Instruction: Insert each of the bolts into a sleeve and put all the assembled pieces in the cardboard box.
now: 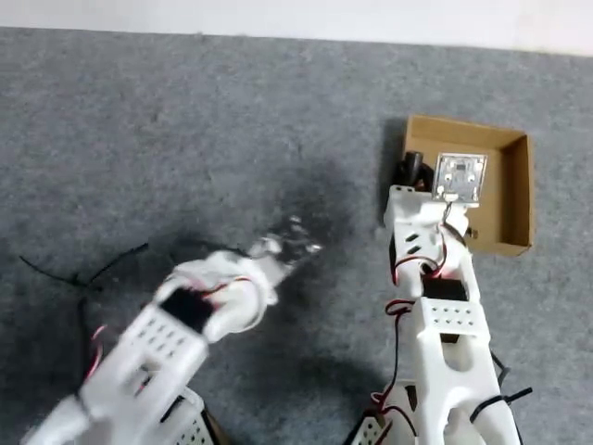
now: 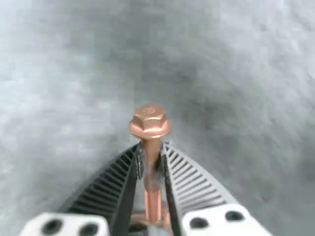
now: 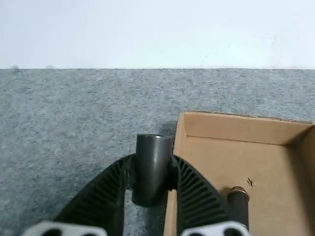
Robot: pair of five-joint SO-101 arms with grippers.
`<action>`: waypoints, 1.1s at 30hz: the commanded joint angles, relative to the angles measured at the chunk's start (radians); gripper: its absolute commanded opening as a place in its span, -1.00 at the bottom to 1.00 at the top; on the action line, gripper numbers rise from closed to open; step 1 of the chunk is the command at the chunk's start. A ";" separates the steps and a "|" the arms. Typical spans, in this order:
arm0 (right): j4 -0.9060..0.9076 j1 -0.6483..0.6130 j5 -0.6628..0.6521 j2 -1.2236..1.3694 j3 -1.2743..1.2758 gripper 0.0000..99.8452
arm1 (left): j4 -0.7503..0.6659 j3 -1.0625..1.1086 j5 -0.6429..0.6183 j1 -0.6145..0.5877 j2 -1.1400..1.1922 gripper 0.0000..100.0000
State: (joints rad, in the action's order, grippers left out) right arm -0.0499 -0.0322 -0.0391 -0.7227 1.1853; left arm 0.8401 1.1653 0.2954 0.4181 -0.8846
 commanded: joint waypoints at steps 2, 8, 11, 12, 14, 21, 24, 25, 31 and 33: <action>-0.036 -0.016 0.003 -0.033 -0.007 -0.99 | -0.130 0.163 -0.058 -0.122 -0.384 -0.98; -0.036 -0.088 -0.049 -0.035 0.022 -0.99 | -0.153 0.292 -0.060 -0.228 -0.710 -0.98; -0.036 -0.124 -0.091 -0.035 0.027 -0.99 | -0.153 0.351 -0.083 -0.275 -0.863 -0.98; -0.036 -0.131 -0.089 -0.035 0.027 -0.99 | -0.153 0.372 -0.123 -0.295 -0.915 -0.98; -0.036 -0.140 -0.089 -0.035 0.028 -0.99 | -0.157 0.380 -0.224 -0.340 -0.967 -0.98; -0.114 -0.186 -0.087 -0.045 0.088 -0.99 | -0.233 0.363 -0.494 -0.453 -0.920 -0.98; -0.216 -0.237 -0.092 -0.045 0.157 -0.99 | -0.279 0.369 -0.575 -0.452 -0.920 -0.98; -0.243 -0.248 -0.094 -0.045 0.174 -0.99 | -0.296 0.372 -0.608 -0.452 -0.920 -0.98; -0.328 -0.283 -0.095 -0.045 0.216 -0.99 | -0.351 0.372 -0.884 -0.452 -0.920 -0.98; -0.332 -0.308 -0.095 -0.044 0.216 -0.99 | -0.362 0.371 -0.904 -0.452 -0.920 -0.98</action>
State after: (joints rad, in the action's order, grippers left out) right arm -0.3445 -0.3053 -0.1281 -0.7319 1.4108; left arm 0.5224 1.5551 -0.5132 -0.0284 -1.7975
